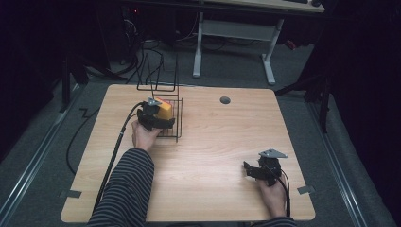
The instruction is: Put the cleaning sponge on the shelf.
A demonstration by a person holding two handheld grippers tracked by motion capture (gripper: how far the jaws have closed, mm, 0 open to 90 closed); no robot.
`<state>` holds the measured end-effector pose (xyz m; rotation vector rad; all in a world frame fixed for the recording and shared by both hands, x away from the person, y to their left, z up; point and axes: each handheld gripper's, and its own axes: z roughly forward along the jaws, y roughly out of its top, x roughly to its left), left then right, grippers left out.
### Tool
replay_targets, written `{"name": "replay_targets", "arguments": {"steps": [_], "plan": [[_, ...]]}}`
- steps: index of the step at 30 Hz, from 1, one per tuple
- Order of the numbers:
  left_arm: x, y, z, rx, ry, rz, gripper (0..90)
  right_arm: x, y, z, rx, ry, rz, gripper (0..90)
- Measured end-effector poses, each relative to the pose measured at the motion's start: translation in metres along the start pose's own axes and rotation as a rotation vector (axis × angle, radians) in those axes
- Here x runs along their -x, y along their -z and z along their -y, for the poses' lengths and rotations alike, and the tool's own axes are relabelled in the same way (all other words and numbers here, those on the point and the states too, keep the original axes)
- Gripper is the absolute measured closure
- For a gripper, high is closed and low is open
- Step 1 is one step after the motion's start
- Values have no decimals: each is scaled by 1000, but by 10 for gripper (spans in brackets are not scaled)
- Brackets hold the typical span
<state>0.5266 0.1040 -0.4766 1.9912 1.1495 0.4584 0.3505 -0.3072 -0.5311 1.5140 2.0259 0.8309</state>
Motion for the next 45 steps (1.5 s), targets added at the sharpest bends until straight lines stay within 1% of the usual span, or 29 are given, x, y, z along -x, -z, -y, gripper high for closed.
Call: {"name": "replay_targets", "arguments": {"steps": [4,6,9,11,15,20,22,24,26,29,35,38,43,45], "plan": [[2,5,1,2,-10,4,0,0,0,0,1,0,1,203],[2,7,3,19,-10,2,1,0,0,0,1,1,1,203],[1,12,8,32,-2,4,1,0,0,0,1,0,0,203],[2,16,11,39,-8,3,1,0,0,0,1,0,1,203],[3,23,16,35,-28,2,1,0,0,0,1,1,0,203],[2,31,21,51,-20,6,2,0,0,0,1,0,1,203],[2,34,23,48,-19,5,2,0,0,0,1,0,1,203],[2,38,25,42,-28,-7,5,0,0,0,1,0,0,203],[2,42,27,48,-32,-11,13,0,0,0,1,0,1,203],[0,48,29,67,-25,-14,21,0,0,0,1,1,1,203],[-5,60,33,85,-5,-4,28,0,0,0,1,0,1,203],[-7,65,35,89,5,4,30,0,0,0,1,0,0,203],[-11,75,38,106,20,0,37,0,0,0,1,0,0,203],[-13,78,39,102,20,1,38,0,0,0,1,0,0,203]]}}
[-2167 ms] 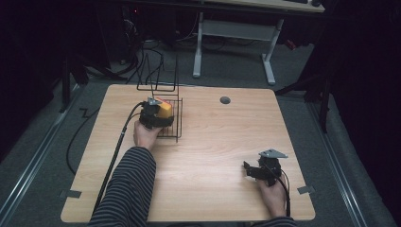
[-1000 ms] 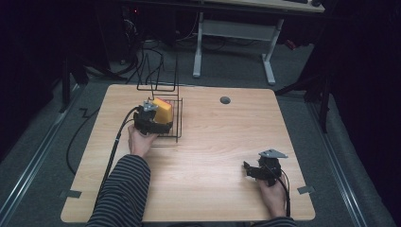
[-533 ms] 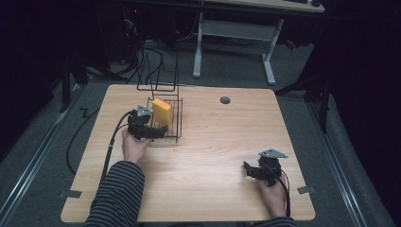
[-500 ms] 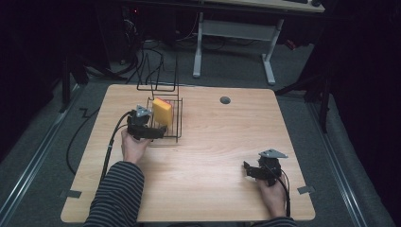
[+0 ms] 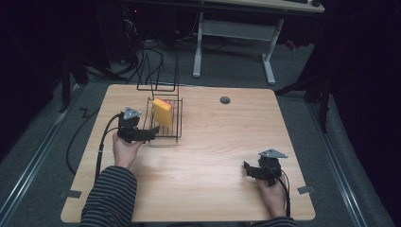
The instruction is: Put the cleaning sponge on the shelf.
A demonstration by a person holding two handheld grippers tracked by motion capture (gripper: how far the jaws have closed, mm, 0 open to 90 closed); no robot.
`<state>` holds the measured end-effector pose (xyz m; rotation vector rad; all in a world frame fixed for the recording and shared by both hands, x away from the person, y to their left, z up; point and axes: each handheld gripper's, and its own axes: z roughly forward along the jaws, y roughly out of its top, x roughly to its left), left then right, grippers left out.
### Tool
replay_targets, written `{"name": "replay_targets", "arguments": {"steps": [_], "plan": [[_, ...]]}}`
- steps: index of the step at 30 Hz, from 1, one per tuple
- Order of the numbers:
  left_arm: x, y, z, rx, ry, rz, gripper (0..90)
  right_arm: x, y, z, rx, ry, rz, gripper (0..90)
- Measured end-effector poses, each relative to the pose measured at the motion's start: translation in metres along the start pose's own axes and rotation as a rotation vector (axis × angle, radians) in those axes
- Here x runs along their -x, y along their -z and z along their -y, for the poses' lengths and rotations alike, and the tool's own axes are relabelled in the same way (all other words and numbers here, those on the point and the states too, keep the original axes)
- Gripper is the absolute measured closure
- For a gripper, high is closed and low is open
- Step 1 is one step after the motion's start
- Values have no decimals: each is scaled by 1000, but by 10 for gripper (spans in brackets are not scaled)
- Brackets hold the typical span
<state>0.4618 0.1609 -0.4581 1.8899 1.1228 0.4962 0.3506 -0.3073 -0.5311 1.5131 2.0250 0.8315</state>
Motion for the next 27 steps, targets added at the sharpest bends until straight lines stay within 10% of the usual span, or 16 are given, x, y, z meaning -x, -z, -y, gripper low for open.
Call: {"name": "replay_targets", "arguments": {"steps": [27], "plan": [[-7,45,7,55,32,-14,56,0,0,0,0,0,0,203]]}}
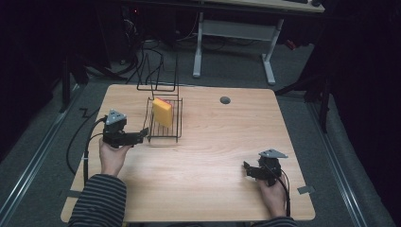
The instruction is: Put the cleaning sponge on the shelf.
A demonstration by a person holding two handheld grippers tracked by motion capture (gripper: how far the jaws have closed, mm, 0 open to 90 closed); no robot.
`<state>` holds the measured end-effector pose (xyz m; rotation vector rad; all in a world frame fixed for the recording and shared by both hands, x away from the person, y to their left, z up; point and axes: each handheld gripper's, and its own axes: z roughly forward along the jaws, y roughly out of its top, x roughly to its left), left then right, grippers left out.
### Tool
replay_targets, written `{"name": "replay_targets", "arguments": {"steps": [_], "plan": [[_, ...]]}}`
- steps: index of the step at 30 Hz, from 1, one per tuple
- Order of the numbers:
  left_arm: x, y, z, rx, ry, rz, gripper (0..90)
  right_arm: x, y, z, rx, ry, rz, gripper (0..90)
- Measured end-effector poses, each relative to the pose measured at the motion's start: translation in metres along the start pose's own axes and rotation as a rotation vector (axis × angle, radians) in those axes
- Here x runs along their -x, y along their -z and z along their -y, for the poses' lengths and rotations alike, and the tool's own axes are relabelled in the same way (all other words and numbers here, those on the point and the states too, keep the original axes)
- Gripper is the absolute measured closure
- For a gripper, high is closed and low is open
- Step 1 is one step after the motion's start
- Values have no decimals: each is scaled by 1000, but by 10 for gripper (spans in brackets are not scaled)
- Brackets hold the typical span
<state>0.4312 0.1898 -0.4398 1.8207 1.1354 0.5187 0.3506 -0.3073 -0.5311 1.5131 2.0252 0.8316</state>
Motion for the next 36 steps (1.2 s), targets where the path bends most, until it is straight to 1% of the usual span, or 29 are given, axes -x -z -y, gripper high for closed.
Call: {"name": "replay_targets", "arguments": {"steps": [3,7,14,24,31,36], "plan": [[0,4,3,8,4,0,60,0,0,0,-1,-1,0,203],[-1,9,9,8,12,-5,62,0,0,0,0,0,0,203],[-4,20,20,2,15,-18,66,0,0,0,0,0,0,203],[-8,28,36,2,35,-28,72,0,0,0,0,0,0,203],[-8,31,52,-14,46,-40,77,0,0,0,0,0,0,203],[-9,34,64,-20,62,-53,78,0,0,0,0,0,0,203]]}}
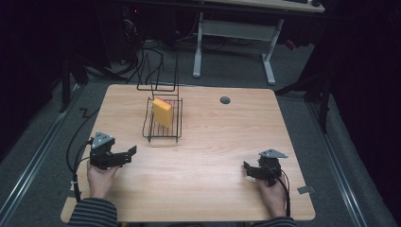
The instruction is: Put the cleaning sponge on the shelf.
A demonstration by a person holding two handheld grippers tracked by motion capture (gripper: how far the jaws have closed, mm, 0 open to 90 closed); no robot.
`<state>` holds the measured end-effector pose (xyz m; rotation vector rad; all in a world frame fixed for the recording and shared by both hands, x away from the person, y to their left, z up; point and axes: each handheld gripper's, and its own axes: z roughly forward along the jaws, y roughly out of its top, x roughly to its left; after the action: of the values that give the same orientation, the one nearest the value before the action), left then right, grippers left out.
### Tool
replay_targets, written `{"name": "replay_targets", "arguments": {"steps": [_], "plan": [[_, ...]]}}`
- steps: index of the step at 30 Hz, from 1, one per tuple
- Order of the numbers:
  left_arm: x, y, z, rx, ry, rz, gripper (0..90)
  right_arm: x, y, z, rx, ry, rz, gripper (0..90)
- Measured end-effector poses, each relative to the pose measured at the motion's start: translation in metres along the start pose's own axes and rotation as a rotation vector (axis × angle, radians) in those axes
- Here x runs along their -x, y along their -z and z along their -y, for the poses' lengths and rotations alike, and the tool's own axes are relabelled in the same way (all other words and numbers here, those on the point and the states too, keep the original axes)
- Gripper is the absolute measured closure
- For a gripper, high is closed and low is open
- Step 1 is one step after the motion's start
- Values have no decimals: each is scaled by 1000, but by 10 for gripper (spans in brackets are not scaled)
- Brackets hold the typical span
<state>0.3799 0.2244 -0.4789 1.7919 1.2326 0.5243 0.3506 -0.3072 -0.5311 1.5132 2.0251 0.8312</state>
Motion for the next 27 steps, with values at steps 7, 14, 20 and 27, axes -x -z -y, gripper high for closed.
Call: {"name": "replay_targets", "arguments": {"steps": [7,14,20,27], "plan": [[-2,-1,12,-9,21,-1,82,0,0,0,0,0,0,203],[-3,-6,24,-36,39,9,90,0,0,0,0,0,0,203],[-1,-12,31,-61,25,0,92,0,0,0,0,0,0,203],[1,-18,40,-88,24,-10,92,0,0,0,0,0,0,203]]}}
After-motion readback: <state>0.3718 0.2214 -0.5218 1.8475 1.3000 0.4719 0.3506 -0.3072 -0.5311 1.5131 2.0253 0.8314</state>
